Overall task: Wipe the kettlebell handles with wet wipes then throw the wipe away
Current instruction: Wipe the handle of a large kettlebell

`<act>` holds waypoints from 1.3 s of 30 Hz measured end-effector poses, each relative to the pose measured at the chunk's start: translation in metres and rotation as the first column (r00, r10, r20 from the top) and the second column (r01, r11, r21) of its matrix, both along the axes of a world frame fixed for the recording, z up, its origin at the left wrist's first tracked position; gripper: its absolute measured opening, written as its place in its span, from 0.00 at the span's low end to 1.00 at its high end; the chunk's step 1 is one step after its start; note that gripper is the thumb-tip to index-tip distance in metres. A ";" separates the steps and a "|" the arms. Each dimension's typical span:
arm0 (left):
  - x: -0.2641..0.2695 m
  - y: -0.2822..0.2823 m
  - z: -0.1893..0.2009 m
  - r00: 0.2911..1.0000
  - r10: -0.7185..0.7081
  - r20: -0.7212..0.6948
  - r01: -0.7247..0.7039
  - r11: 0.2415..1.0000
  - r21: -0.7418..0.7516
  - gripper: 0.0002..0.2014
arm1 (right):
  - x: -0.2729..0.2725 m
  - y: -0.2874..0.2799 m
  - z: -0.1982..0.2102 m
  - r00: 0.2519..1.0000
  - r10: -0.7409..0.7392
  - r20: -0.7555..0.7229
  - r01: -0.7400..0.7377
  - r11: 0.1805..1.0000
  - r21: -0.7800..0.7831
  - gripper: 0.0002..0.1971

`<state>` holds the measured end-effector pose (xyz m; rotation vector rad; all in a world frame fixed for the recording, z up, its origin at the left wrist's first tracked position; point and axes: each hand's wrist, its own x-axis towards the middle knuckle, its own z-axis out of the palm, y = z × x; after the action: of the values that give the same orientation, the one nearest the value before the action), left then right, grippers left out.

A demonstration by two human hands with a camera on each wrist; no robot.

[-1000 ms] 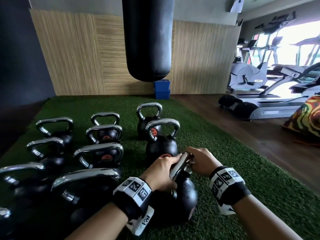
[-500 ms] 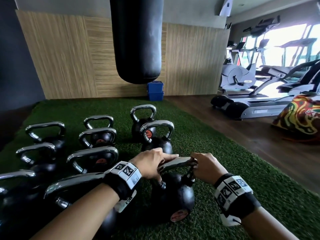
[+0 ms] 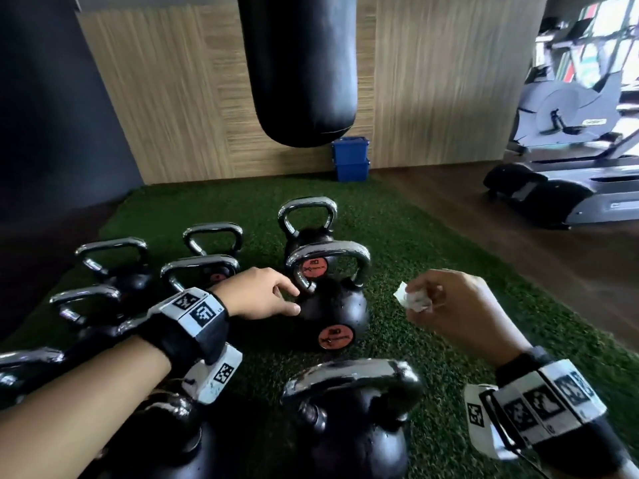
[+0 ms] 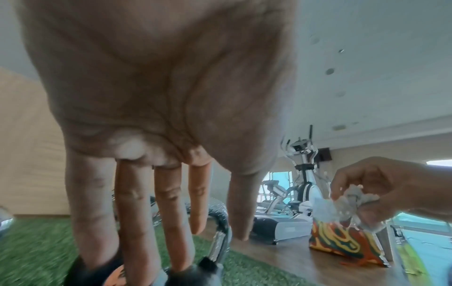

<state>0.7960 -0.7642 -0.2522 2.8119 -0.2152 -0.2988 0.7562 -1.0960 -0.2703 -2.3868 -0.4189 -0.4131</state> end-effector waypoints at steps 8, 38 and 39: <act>0.042 0.014 -0.032 0.952 0.286 -0.106 -0.290 0.957 -0.022 0.22 | 0.095 0.010 -0.037 0.973 0.202 -0.115 -0.135 0.895 0.425 0.16; 0.109 -0.008 -0.120 0.830 0.430 -0.355 -0.544 0.766 -0.343 0.54 | 0.182 0.099 0.044 0.944 0.311 -0.108 -0.318 0.946 -0.063 0.11; 0.110 -0.010 -0.126 0.835 0.435 -0.336 -0.543 0.751 -0.376 0.53 | 0.181 0.102 0.040 0.931 0.351 -0.096 -0.359 0.929 -0.086 0.10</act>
<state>0.9058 -0.7742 -0.3783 2.2239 0.4569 -0.3804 0.9374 -0.9937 -0.2299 -2.3483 -0.8368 -0.1323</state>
